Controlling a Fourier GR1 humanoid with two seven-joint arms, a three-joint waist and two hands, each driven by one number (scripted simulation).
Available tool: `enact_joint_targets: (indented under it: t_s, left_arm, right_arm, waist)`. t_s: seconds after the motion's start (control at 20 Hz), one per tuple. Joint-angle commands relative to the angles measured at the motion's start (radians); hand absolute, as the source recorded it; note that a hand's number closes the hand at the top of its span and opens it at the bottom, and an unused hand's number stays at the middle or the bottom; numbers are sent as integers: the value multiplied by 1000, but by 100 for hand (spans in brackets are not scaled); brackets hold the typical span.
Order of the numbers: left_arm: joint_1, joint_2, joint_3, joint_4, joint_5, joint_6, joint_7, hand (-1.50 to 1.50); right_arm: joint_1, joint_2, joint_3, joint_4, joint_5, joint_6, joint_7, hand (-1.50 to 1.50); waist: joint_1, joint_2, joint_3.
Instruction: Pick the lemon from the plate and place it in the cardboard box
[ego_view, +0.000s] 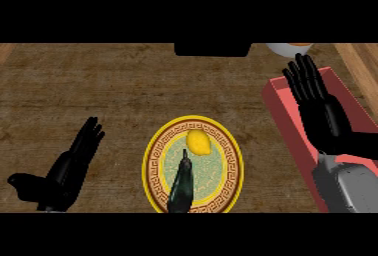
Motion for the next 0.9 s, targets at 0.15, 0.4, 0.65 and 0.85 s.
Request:
enact_joint_targets:
  t_s: [0.15,0.4,0.65,0.85]
  left_arm:
    - [-77,63,102,25,45,-24,59,0]
    - [-98,97,171,32,107,-51,131,0]
    - [-151,106,205,45,126,-50,197,0]
    - [-102,114,224,32,125,-58,179,0]
  right_arm:
    - [-198,-80,171,67,5,217,210,-150]
    - [-330,-2,128,275,204,92,-58,-150]
    - [-302,-41,176,262,220,263,-307,-150]
    - [-403,-142,247,167,293,349,-116,-150]
  waist:
    - [58,10,42]
    - [46,8,46]
    - [25,3,46]
    - [22,-5,44]
